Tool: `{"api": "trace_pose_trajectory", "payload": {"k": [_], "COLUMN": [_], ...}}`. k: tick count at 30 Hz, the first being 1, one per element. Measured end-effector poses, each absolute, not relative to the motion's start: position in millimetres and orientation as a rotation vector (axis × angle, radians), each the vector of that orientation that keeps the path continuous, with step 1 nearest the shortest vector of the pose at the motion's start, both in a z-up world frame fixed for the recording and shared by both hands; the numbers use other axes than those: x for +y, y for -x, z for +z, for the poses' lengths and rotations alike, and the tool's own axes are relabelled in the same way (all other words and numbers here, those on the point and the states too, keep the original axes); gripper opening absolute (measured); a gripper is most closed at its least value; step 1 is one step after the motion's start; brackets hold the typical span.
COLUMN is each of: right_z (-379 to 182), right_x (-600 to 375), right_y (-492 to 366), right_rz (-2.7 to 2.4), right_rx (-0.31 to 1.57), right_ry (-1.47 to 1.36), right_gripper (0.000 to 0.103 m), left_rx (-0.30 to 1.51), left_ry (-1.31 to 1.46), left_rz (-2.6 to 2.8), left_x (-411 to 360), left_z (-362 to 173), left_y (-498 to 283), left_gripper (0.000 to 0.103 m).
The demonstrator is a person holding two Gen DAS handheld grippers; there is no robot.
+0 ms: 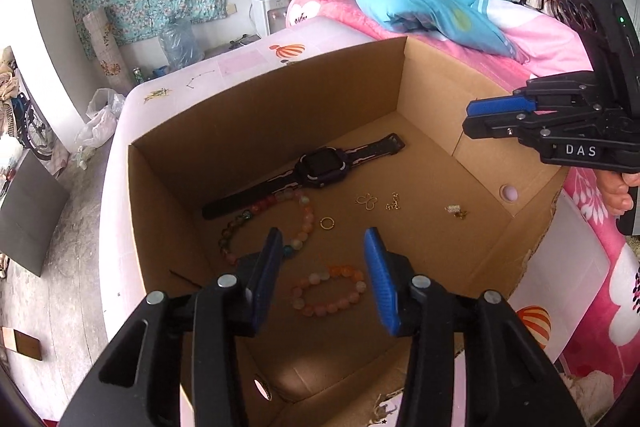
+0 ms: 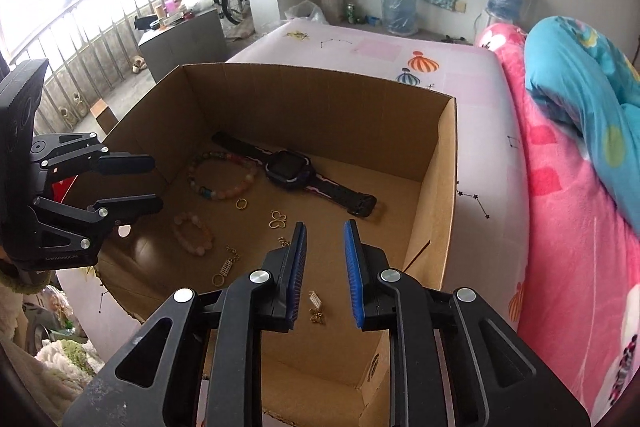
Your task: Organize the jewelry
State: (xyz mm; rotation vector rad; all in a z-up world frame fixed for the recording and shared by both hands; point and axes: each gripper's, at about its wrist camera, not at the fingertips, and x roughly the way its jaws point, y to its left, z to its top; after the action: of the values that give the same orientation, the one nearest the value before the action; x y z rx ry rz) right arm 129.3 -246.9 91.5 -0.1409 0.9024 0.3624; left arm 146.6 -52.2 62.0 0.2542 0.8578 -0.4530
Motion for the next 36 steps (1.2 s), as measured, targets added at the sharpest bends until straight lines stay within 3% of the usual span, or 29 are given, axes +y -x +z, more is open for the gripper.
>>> {"api": "trace_pose_trajectory", "payload": {"k": [4, 6, 9, 11, 15, 19, 23, 36], "right_z": [108, 114, 106, 91, 58, 56, 56, 67], "right_x": [-267, -283, -309, -320, -319, -317, -317, -318], "right_y": [-120, -117, -121, -125, -130, -120, -101, -40], "right_rz": [0.31, 0.261, 0.217, 0.216, 0.274, 0.269, 0.295, 0.277], "right_rx": [0.823, 0.795, 0.829, 0.89, 1.017, 1.013, 1.025, 0.955], "right_ry": [0.081, 0.023, -0.118, -0.207, -0.326, -0.383, -0.436, -0.447], "right_gripper": [0.033, 0.042, 0.044, 0.044, 0.044, 0.04, 0.034, 0.036], "left_rx": [0.756, 0.688, 0.615, 0.633, 0.815, 0.934, 0.928, 0.91], "left_ry": [-0.195, -0.163, -0.118, -0.072, 0.06, 0.211, 0.189, 0.182], "left_rz": [-0.437, -0.402, -0.328, -0.303, -0.287, -0.37, -0.352, -0.41], "left_x": [-32, -19, 4, 17, 35, 38, 29, 38], "left_z": [89, 103, 113, 108, 74, 46, 44, 44], "left_y": [-128, -115, -100, -99, -113, -120, -112, -60], "left_gripper": [0.05, 0.062, 0.077, 0.081, 0.081, 0.081, 0.084, 0.084]}}
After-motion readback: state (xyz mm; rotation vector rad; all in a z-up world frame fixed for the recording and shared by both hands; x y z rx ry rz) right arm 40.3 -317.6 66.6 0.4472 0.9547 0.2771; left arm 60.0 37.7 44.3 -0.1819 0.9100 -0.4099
